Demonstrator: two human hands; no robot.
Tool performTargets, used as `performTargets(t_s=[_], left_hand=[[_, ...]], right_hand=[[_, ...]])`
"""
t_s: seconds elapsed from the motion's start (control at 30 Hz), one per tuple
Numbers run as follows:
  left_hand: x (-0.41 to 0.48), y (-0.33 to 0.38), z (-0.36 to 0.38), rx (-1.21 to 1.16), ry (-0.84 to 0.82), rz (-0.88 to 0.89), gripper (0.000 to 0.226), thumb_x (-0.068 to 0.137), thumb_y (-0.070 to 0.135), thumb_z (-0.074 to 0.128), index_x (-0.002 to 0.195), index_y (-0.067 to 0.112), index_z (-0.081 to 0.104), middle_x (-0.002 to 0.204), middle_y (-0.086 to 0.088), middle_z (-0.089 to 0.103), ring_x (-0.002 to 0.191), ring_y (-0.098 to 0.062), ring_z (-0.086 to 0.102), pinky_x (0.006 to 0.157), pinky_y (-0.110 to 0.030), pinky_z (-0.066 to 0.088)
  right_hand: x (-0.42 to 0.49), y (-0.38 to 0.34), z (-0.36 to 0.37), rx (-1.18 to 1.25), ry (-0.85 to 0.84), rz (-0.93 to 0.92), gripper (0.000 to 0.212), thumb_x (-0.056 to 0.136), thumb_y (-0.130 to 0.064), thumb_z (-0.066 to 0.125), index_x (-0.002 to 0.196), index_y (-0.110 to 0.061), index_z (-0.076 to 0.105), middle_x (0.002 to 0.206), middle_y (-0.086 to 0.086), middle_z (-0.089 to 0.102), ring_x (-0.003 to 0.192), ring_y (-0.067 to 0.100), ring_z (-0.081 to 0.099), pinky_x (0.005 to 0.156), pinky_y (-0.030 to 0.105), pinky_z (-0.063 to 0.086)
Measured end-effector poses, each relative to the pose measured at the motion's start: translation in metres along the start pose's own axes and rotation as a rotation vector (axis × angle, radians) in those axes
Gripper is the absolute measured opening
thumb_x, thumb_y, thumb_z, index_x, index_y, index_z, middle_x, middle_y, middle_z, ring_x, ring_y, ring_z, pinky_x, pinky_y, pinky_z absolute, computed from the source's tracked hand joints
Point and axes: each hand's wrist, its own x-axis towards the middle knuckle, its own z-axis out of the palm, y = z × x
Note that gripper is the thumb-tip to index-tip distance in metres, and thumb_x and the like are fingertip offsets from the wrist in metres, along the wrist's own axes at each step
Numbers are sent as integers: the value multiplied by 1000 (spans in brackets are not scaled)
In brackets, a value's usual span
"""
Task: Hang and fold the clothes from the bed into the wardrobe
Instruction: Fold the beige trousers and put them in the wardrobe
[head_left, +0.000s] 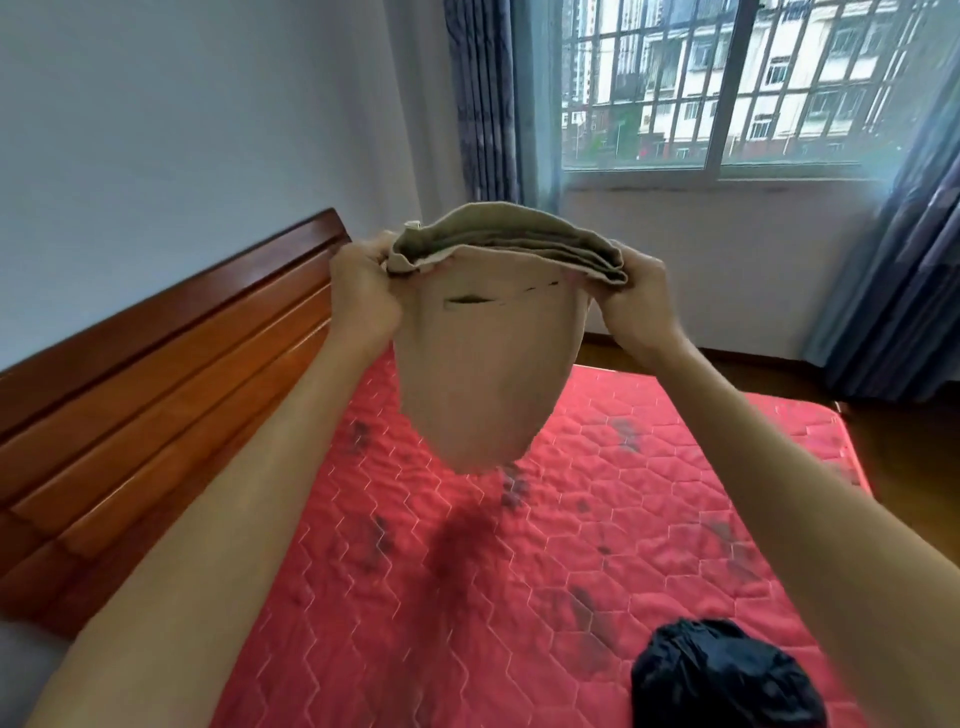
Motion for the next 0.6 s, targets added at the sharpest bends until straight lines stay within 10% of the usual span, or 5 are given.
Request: performTargets(t_s=[0.27, 0.6], left_hand=[[-205, -46, 0, 2, -280, -266, 35, 67, 39, 89, 90, 15, 77, 90, -3, 77, 88, -23, 72, 85, -44, 57], [-468, -165, 30, 164, -555, -818, 22, 73, 21, 82, 68, 40, 72, 61, 23, 65, 61, 10, 53, 59, -23, 42]], right_hand=[[-199, 27, -33, -43, -256, 314, 36, 84, -7, 74, 95, -40, 67, 84, -15, 72, 80, 7, 64, 75, 39, 56], [-443, 112, -7, -94, -652, 972, 21, 88, -19, 74, 96, -39, 72, 91, -17, 76, 82, -5, 66, 78, 28, 52]])
